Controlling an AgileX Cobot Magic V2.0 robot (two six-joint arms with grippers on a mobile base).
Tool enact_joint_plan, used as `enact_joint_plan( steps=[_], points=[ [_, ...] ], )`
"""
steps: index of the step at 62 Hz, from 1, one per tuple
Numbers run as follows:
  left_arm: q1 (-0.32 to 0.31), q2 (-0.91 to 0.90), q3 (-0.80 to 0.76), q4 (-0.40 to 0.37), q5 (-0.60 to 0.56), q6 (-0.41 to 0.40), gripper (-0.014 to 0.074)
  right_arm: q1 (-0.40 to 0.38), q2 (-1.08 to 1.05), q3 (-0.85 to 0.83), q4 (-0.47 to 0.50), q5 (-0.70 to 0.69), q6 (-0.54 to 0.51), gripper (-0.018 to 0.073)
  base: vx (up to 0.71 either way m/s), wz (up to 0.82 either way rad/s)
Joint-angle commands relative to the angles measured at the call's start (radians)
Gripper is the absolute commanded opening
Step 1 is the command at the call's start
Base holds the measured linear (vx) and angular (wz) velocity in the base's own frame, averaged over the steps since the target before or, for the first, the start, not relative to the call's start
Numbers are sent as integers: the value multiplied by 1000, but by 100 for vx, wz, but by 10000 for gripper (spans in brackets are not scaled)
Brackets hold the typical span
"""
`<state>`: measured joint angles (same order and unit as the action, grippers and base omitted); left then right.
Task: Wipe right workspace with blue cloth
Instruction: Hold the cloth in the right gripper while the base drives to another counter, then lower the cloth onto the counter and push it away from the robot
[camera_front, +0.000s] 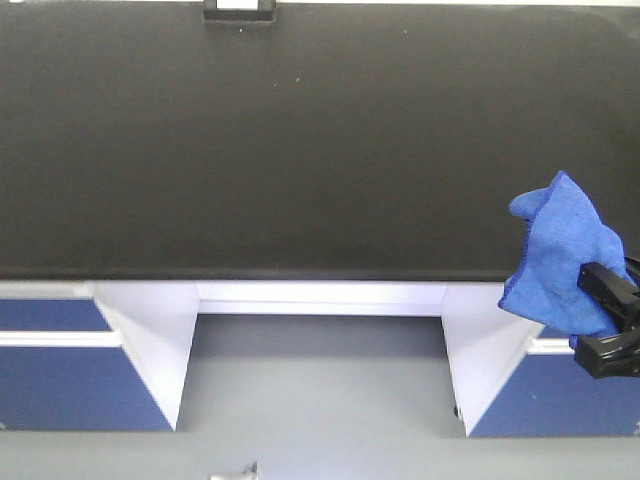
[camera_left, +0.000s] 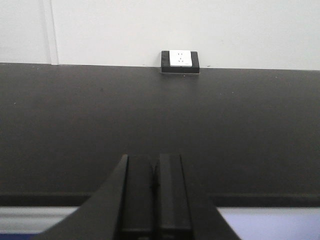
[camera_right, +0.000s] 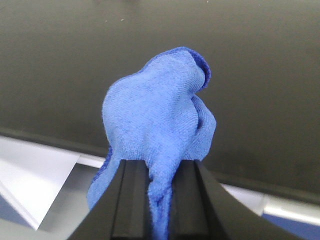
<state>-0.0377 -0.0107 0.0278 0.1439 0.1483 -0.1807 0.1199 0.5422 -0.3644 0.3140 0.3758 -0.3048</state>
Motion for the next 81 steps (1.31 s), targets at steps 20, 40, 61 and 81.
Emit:
enact_joint_plan(
  steps=[20, 40, 61, 81],
  points=[
    [-5, -15, 30, 1, -80, -8, -6, 2, 0, -27, 4, -74, -8, 3, 29, -1],
    [-5, -15, 30, 1, -80, -8, -6, 2, 0, -27, 4, -74, -9, 3, 22, -4],
    [-5, -15, 30, 1, -80, -8, -6, 2, 0, -27, 4, -74, -9, 3, 13, -4],
    [-5, -15, 30, 1, -80, -8, -6, 2, 0, -27, 4, -73, -8, 3, 3, 0]
  ],
)
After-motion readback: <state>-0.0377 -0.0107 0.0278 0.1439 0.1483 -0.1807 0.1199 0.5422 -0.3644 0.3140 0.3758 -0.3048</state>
